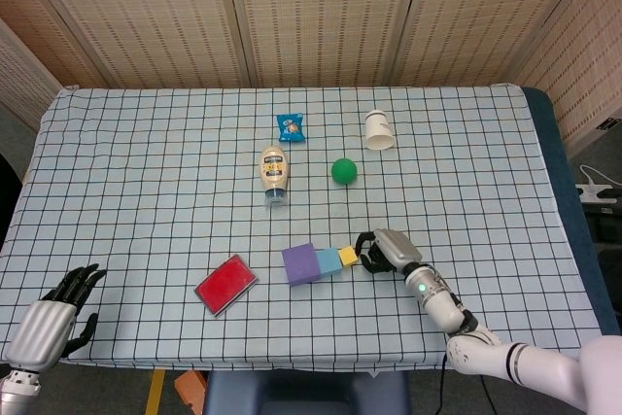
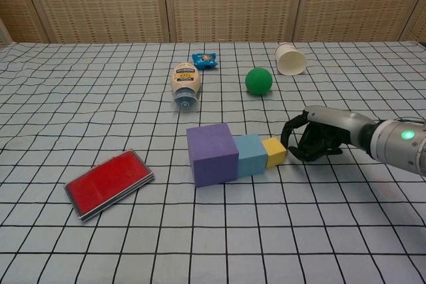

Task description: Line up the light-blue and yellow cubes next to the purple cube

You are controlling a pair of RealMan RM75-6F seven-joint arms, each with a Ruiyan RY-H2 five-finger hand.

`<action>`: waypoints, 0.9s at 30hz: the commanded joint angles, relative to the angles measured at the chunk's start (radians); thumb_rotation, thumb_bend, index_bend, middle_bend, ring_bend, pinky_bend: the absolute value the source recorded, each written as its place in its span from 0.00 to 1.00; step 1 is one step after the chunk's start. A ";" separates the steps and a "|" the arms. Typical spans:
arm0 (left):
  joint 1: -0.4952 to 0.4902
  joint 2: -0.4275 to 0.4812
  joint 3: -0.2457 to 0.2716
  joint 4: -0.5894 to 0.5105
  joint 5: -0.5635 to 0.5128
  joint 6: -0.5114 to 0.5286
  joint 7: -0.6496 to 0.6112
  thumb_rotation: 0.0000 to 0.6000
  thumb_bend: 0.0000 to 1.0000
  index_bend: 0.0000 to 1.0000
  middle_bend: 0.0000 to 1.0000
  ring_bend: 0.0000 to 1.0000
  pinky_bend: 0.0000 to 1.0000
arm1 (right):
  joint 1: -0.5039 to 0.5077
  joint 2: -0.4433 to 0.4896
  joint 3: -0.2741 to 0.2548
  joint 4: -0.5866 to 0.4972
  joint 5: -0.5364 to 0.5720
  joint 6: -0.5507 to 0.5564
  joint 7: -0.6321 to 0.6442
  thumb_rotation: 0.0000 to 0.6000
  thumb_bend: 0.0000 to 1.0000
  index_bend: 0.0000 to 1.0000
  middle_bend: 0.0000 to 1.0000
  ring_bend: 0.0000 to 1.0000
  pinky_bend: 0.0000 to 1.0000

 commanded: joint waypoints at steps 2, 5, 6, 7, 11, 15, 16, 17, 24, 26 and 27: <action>0.000 0.000 -0.001 0.000 -0.001 0.000 0.000 1.00 0.52 0.12 0.07 0.09 0.40 | 0.001 -0.006 -0.002 0.011 -0.012 -0.005 0.017 1.00 0.46 0.51 0.95 0.84 0.92; 0.000 0.000 0.000 0.001 0.000 0.001 -0.001 1.00 0.52 0.12 0.07 0.09 0.40 | 0.000 -0.010 -0.003 0.017 -0.021 -0.003 0.027 1.00 0.46 0.51 0.95 0.84 0.92; 0.000 0.000 0.000 0.000 0.000 0.001 0.000 1.00 0.52 0.12 0.07 0.09 0.40 | 0.000 -0.012 -0.004 0.018 -0.024 -0.004 0.032 1.00 0.46 0.51 0.95 0.84 0.92; 0.000 0.001 0.000 0.001 0.000 0.001 -0.001 1.00 0.52 0.12 0.07 0.09 0.40 | 0.000 -0.013 -0.003 0.019 -0.026 -0.005 0.037 1.00 0.46 0.51 0.95 0.84 0.92; 0.000 0.000 0.000 0.002 0.000 0.000 -0.001 1.00 0.52 0.12 0.07 0.09 0.40 | 0.000 -0.014 -0.003 0.021 -0.030 -0.005 0.043 1.00 0.46 0.50 0.95 0.84 0.92; -0.001 0.001 0.001 0.002 0.001 -0.001 -0.002 1.00 0.52 0.12 0.07 0.09 0.40 | 0.000 -0.021 -0.004 0.030 -0.047 -0.005 0.066 1.00 0.46 0.50 0.95 0.84 0.92; -0.001 0.001 0.001 0.002 0.001 -0.001 -0.002 1.00 0.52 0.12 0.07 0.09 0.40 | 0.000 -0.022 -0.004 0.032 -0.050 -0.005 0.070 1.00 0.46 0.50 0.95 0.84 0.92; -0.001 0.001 0.001 0.002 0.002 -0.001 -0.003 1.00 0.52 0.12 0.07 0.09 0.40 | 0.001 -0.023 -0.005 0.034 -0.053 -0.005 0.074 1.00 0.46 0.50 0.95 0.84 0.92; -0.001 0.001 0.001 0.002 0.002 -0.002 -0.002 1.00 0.52 0.12 0.07 0.09 0.40 | 0.002 -0.033 -0.006 0.054 -0.072 -0.004 0.098 1.00 0.46 0.50 0.95 0.84 0.92; -0.001 0.001 0.001 0.003 0.001 -0.002 -0.002 1.00 0.52 0.12 0.07 0.09 0.40 | 0.002 -0.035 -0.006 0.058 -0.075 -0.004 0.104 1.00 0.46 0.50 0.95 0.84 0.92; -0.001 0.001 0.001 0.003 0.001 -0.002 -0.002 1.00 0.52 0.12 0.07 0.09 0.40 | 0.003 -0.037 -0.006 0.061 -0.077 -0.004 0.108 1.00 0.46 0.50 0.95 0.84 0.92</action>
